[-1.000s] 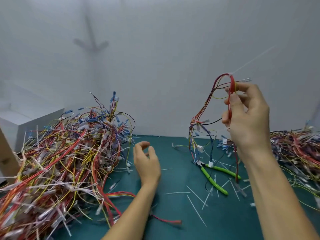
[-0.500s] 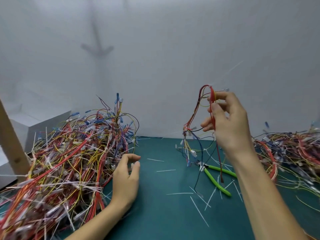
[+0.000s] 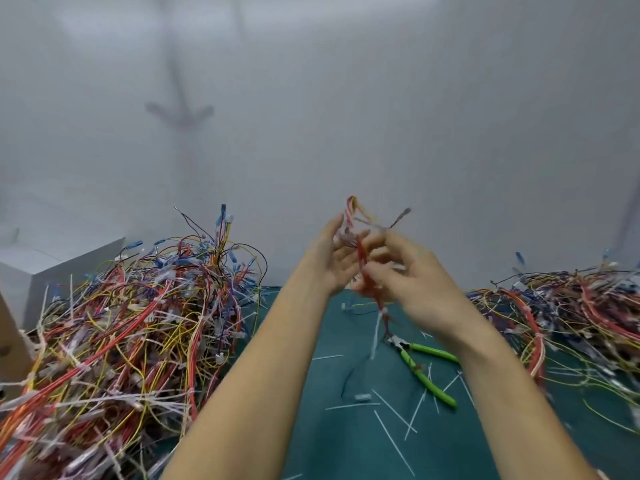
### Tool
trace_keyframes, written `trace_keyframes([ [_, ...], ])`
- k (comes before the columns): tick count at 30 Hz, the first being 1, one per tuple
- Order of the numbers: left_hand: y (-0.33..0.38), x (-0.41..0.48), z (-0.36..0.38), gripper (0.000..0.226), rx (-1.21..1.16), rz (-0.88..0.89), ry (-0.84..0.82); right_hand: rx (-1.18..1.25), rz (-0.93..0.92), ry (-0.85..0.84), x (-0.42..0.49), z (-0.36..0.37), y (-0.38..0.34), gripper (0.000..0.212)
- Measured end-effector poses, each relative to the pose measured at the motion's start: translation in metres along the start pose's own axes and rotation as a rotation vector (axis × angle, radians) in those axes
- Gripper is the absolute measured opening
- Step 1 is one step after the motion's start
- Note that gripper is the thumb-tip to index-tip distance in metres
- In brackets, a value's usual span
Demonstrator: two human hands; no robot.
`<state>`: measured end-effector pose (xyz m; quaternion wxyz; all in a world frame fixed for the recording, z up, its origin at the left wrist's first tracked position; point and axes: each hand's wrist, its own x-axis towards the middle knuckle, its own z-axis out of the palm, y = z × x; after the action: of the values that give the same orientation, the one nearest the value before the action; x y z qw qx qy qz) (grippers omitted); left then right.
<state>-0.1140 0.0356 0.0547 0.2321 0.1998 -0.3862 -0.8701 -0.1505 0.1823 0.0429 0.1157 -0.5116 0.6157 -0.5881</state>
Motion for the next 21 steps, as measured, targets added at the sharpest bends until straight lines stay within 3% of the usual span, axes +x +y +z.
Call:
trace_keyframes([
  [2,0.008,0.001,0.004,0.03,0.047,0.16,0.001,-0.046,0.183,-0.084,-0.002,0.001,0.006,0.028],
  [7,0.032,-0.02,0.012,0.047,0.021,0.367,-0.059,-0.362,0.398,-0.237,-0.005,0.008,0.018,0.015],
  [9,0.035,-0.027,0.013,0.031,0.007,0.436,-0.063,-0.41,0.432,-0.263,-0.005,0.01,0.018,0.017],
  [12,0.032,-0.035,0.008,0.014,0.18,0.541,-0.051,-0.567,0.448,-0.293,-0.006,0.005,0.015,0.015],
  [14,0.024,-0.038,0.002,0.015,0.33,0.595,-0.111,-0.713,0.416,-0.204,-0.004,-0.005,0.014,0.025],
  [16,0.015,-0.043,-0.005,0.022,0.429,0.638,-0.18,-0.705,0.338,0.015,0.0,-0.015,0.013,0.031],
  [19,0.001,-0.049,-0.01,0.029,0.537,0.684,-0.276,-0.278,0.204,0.405,0.004,-0.022,0.008,0.027],
  [21,-0.006,-0.052,-0.013,0.029,0.64,0.68,-0.324,-0.024,0.164,0.5,0.006,-0.021,0.004,0.025],
])
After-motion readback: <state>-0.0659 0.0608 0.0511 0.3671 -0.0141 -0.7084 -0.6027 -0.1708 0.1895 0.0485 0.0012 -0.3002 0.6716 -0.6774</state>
